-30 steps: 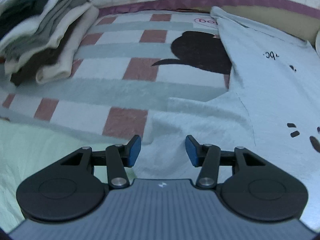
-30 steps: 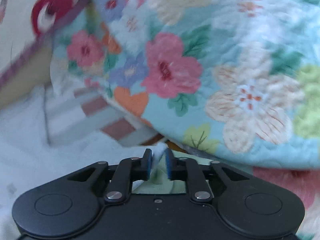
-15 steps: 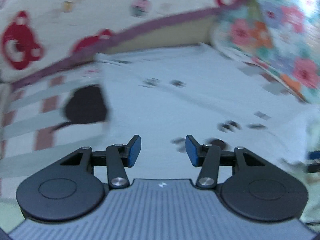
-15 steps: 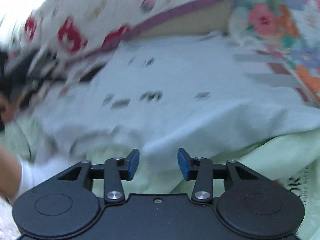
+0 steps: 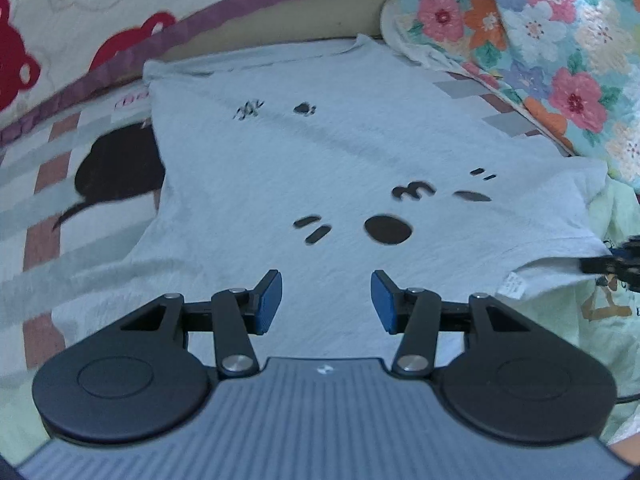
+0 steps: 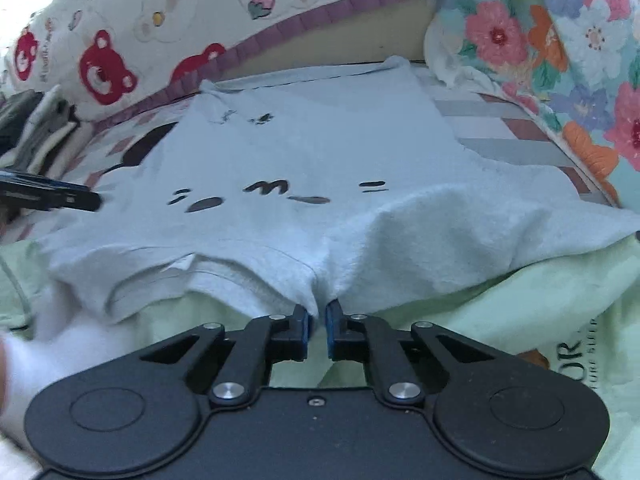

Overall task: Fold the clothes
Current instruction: 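Smooth the shirt flat with the left gripper while the right gripper pinches the hem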

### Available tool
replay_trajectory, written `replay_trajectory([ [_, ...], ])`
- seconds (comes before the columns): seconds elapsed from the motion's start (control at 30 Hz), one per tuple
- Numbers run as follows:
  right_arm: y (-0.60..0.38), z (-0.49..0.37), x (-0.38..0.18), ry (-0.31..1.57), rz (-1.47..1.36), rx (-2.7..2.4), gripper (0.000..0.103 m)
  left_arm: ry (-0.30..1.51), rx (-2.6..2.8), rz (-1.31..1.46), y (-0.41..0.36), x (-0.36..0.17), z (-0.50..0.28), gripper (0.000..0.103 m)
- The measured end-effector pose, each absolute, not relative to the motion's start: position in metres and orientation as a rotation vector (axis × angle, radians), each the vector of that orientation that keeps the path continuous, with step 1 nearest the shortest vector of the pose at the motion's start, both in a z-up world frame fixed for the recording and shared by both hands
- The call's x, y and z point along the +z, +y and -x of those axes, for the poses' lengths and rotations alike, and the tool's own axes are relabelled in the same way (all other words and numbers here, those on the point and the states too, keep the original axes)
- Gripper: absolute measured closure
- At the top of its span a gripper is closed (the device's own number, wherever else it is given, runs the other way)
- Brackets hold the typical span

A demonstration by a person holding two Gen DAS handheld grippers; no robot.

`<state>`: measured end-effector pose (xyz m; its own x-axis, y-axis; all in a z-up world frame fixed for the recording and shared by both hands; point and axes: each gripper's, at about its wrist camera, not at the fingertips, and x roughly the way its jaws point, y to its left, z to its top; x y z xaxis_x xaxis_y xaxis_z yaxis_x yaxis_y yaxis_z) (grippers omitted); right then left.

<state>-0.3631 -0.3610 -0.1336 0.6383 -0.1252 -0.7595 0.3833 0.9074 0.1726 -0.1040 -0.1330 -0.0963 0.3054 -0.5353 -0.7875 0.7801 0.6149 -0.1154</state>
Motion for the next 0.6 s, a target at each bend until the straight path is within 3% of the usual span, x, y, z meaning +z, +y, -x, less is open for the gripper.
replay_trajectory([
  [0.23,-0.358,0.35,-0.142,1.034,-0.307,-0.272,0.092,1.008,-0.82,-0.288,-0.117,-0.121,0.093,0.055],
  [0.33,-0.357,0.34,-0.122,1.053,-0.327,-0.256,0.085,1.005,-0.804,-0.287,-0.109,-0.119,0.093,0.055],
  [0.4,-0.364,0.34,-0.102,1.002,-0.452,-0.247,0.063,1.003,-0.786,-0.282,-0.105,-0.117,0.091,0.055],
  [0.5,-0.369,0.339,-0.086,0.923,-0.579,-0.231,0.064,1.008,-0.761,-0.263,-0.098,-0.117,0.088,0.055],
  [0.6,-0.346,0.327,-0.082,0.883,-0.424,-0.168,0.062,1.025,-0.743,-0.257,-0.096,-0.12,0.086,0.055],
])
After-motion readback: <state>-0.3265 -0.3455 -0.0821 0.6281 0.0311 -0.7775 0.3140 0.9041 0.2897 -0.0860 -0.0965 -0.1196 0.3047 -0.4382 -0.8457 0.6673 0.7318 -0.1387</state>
